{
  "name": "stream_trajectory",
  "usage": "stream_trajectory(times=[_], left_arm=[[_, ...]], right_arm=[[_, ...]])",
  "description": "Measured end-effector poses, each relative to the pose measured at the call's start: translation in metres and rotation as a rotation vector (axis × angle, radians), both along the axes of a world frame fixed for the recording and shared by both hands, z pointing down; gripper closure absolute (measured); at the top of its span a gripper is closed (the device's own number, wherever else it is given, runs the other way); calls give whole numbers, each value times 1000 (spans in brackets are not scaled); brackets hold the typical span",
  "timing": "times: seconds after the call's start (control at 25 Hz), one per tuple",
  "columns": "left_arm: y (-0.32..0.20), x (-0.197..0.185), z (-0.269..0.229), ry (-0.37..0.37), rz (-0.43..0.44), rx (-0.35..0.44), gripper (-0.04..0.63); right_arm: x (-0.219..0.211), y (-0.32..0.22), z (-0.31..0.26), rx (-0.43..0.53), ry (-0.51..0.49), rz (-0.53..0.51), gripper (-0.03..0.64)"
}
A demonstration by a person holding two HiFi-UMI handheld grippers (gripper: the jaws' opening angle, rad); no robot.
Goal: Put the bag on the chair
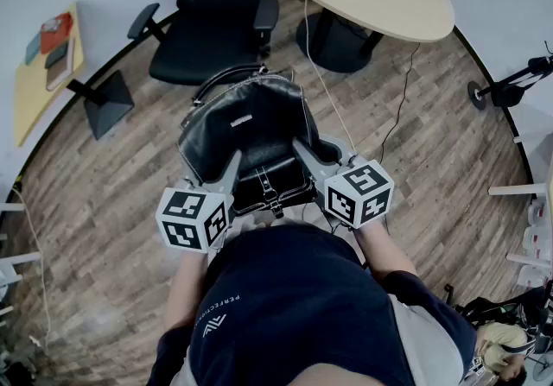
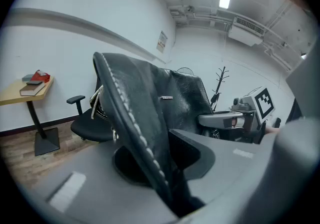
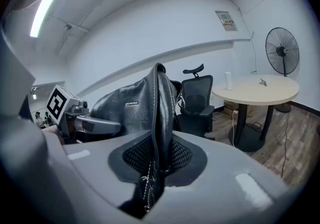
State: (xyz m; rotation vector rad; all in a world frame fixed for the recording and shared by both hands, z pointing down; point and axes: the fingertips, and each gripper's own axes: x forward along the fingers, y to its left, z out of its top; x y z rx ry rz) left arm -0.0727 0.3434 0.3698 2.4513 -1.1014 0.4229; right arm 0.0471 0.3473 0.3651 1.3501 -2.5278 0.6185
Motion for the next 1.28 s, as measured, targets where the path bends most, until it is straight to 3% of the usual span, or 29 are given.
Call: stream_trajectory(times=[0.44, 0.68, 1.12, 1.28], left_arm=[[-1, 8, 8, -5, -51, -23, 500], [2, 11, 14, -44, -75, -43, 500], [18, 20, 16, -58, -167, -13, 500], [25, 18, 21, -74, -193, -37, 505]], right_arm=[[7, -7, 6, -32, 19, -53, 565], [10, -8, 14, -85, -32, -84, 563], [20, -2, 18, -66, -55, -160, 560], [17, 2, 25, -92, -72, -186, 558]])
